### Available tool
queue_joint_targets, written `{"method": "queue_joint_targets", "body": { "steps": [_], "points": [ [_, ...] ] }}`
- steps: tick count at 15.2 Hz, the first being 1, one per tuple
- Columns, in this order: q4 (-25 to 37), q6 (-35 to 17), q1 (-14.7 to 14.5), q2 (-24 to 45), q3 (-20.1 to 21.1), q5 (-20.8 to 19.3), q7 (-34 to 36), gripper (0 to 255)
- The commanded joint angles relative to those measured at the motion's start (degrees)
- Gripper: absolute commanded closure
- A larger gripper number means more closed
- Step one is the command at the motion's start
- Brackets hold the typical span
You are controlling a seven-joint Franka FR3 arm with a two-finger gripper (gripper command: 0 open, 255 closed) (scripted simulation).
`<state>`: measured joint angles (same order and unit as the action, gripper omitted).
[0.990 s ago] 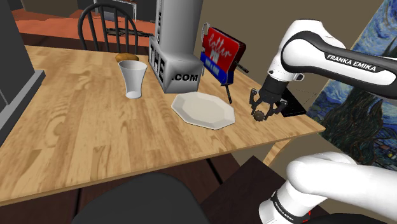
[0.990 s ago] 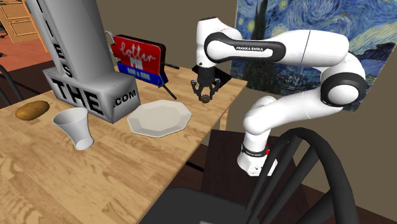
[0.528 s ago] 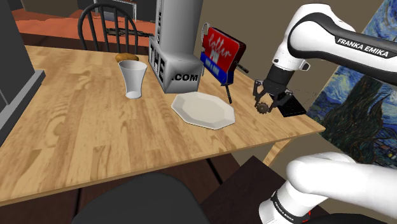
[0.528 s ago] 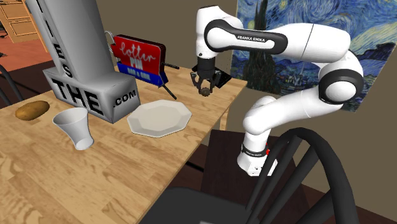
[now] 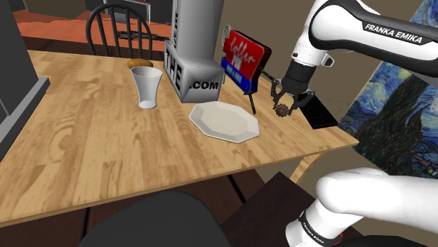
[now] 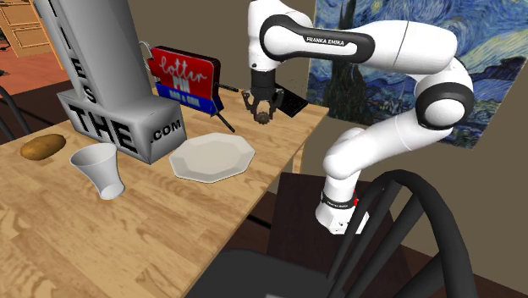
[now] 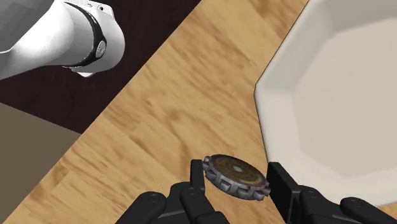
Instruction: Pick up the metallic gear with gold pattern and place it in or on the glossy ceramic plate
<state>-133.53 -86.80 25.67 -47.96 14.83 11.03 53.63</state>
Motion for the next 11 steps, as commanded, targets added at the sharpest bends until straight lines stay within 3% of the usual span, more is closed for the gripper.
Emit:
{"method": "queue_joint_targets", "body": {
  "steps": [1, 11],
  "points": [
    [2.31, -1.58, 0.11, 3.55, 2.41, 1.04, 2.06, 255],
    [18.71, -6.17, 2.14, 22.99, 14.95, 1.13, 13.97, 255]
  ]
}}
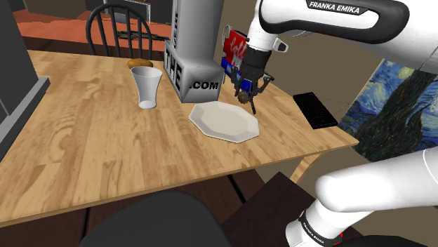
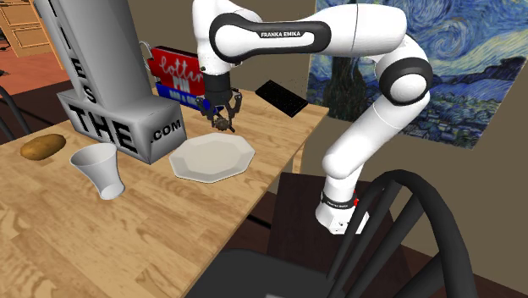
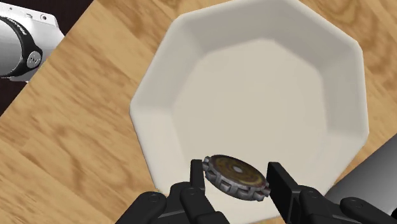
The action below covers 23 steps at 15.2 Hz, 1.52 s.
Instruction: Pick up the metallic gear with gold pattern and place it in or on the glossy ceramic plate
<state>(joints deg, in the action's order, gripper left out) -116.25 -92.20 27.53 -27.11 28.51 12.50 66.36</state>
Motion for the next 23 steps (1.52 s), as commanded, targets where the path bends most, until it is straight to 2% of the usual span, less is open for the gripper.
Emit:
{"method": "queue_joint_targets", "body": {
  "steps": [1, 2, 17, 23],
  "points": [
    [3.44, -1.03, 0.54, 4.35, 2.62, -0.91, 2.64, 255],
    [5.93, -1.27, 0.83, 7.09, 4.25, -1.78, 4.40, 255],
    [-6.02, -12.61, 0.09, 6.41, 5.46, -0.69, 3.80, 255],
    [-6.02, -12.61, 0.09, 6.41, 5.46, -0.69, 3.80, 255]
  ]
}}
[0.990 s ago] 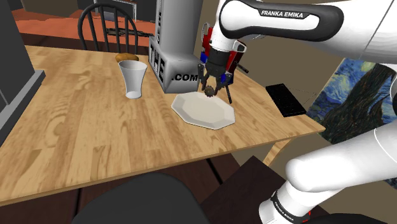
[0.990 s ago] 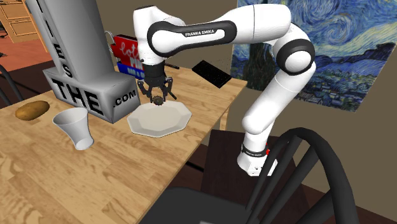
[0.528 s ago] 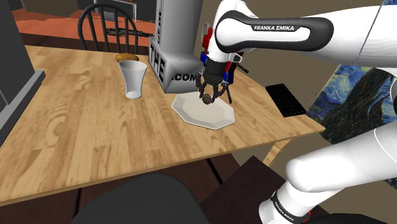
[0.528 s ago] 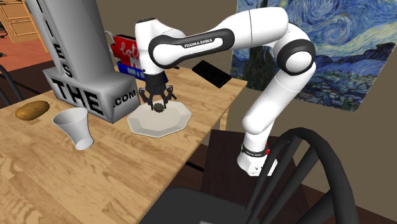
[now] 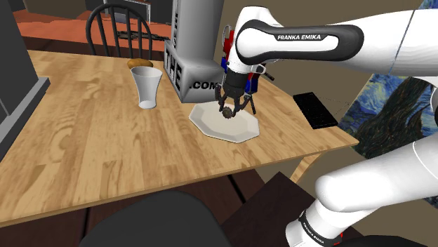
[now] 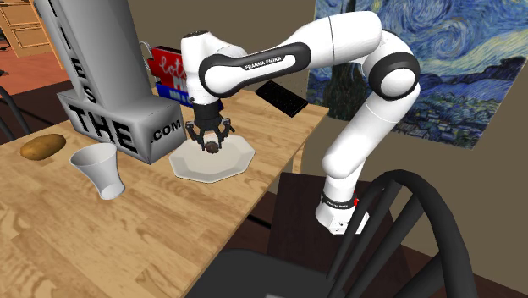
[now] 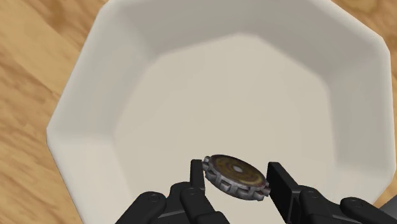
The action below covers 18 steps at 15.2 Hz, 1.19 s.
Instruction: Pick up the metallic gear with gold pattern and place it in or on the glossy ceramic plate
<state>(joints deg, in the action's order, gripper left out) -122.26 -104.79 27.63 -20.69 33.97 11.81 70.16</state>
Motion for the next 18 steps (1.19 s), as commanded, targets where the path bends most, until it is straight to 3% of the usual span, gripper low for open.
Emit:
{"method": "queue_joint_targets", "body": {
  "steps": [1, 2, 7, 11, 18],
  "points": [
    [-0.02, -0.01, 0.00, -0.01, 0.00, 0.00, 0.00, 255],
    [-0.02, -0.01, 0.00, -0.01, 0.00, 0.00, 0.00, 0],
    [-0.02, -0.01, 0.00, -0.01, 0.00, 0.00, 0.00, 0],
    [7.23, 7.22, 0.39, 0.03, -0.95, -0.59, 0.26, 0],
    [7.23, 7.22, 0.38, 0.03, -0.95, -0.59, 0.26, 0]
  ]
}}
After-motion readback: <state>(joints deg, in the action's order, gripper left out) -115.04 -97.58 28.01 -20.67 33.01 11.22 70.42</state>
